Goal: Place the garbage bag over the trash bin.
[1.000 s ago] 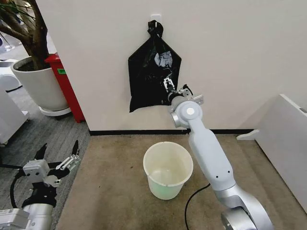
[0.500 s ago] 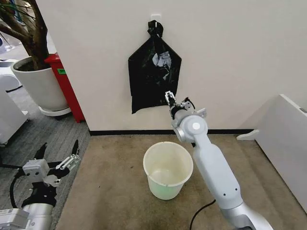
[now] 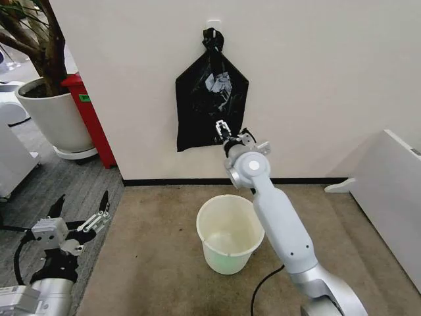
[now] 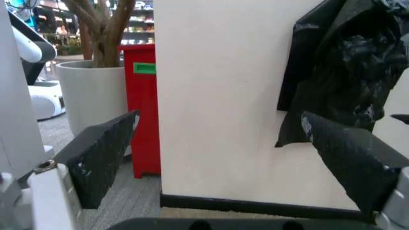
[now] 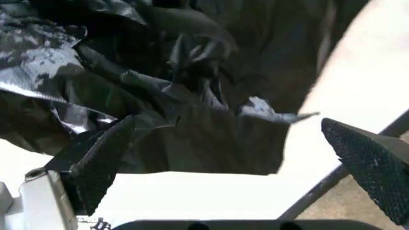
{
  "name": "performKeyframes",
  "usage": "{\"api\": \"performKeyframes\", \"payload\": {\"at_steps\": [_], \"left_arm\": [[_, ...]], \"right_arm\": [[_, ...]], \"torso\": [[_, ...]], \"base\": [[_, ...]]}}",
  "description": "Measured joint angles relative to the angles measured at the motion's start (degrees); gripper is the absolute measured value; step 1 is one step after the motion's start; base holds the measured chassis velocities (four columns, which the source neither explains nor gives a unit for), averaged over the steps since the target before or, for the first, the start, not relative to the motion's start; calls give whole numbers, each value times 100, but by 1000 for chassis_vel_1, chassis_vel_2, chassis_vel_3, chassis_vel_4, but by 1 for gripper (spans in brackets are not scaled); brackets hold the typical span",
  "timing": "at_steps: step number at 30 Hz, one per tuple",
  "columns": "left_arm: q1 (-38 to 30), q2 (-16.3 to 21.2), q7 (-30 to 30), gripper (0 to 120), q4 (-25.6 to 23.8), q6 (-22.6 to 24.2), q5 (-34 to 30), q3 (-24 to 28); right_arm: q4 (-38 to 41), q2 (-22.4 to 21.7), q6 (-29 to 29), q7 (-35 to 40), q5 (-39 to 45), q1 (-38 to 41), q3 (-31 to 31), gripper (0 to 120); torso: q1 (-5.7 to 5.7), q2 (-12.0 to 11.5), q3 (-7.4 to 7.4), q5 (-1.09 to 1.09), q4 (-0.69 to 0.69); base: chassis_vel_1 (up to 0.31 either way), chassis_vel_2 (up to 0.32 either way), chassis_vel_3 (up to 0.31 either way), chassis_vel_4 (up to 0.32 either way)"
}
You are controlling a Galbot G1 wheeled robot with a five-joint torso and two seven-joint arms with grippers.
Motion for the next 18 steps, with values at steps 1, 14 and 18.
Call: {"api": "performKeyframes", "payload": {"at_steps": [1,14,18], "left_arm": [[1,-2,0,100,0,-1,1,0],[8,-26,4,100,0,-13,22,-5],[1,-26,5,100,0,-14,22,-6]], "right_arm": [[-82,38,0,-17,-20,68,-2,100],[-276,113,-3,-85,-70,273,45,100],[-445,200,-2,-98,-76,410,182,100]], "torso": [[0,0,0,0,0],[0,0,0,0,-1],[0,0,0,0,-1]], "base": [[0,0,0,0],[0,0,0,0],[0,0,0,0]]}}
